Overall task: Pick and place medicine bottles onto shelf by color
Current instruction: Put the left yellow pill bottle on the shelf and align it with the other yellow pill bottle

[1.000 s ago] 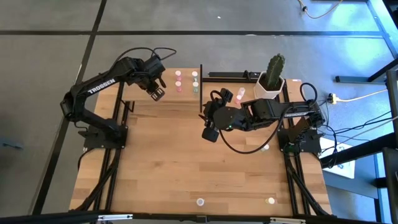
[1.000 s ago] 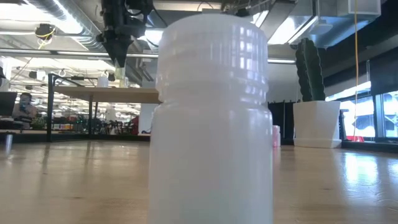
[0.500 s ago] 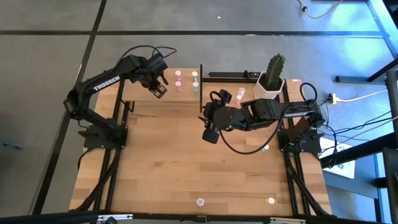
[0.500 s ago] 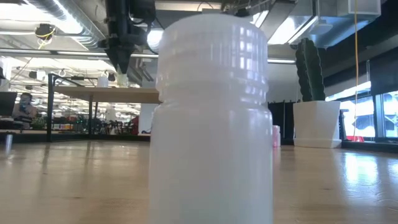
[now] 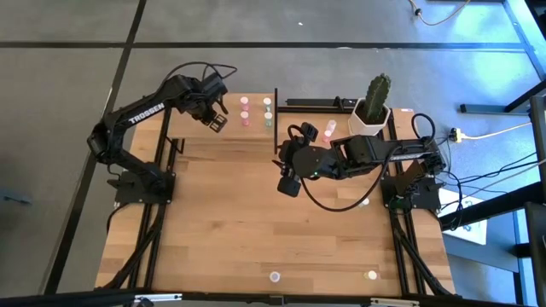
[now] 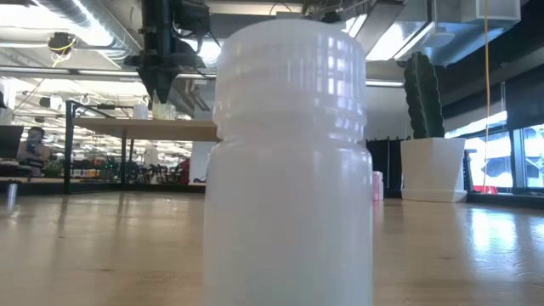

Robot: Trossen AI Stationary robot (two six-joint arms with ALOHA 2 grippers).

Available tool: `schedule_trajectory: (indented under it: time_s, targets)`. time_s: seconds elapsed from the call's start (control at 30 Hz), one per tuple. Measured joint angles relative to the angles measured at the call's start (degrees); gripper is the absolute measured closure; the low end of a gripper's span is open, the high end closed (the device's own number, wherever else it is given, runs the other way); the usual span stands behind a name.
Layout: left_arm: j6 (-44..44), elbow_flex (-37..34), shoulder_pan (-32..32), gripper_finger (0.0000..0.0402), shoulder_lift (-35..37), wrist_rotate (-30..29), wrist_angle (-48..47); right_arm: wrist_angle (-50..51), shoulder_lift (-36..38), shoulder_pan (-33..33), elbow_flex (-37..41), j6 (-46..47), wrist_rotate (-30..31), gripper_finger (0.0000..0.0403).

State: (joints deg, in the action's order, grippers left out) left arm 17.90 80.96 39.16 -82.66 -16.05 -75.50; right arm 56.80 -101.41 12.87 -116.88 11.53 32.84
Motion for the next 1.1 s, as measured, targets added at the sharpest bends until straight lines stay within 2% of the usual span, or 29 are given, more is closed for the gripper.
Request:
schedule_trajectory:
  time_s: [0.57,1.1]
  targets:
    - [1.3,-1.82,0.0,0.0306,0.0,0.06,3.48,0.0,0.0,0.02,0.0,0.0,0.02,0.0215]
    - [1.54,-1.82,0.0,0.0259,0.0,-1.53,3.11,-0.01,0.0,0.0,0.0,0.0,0.02,0.0215]
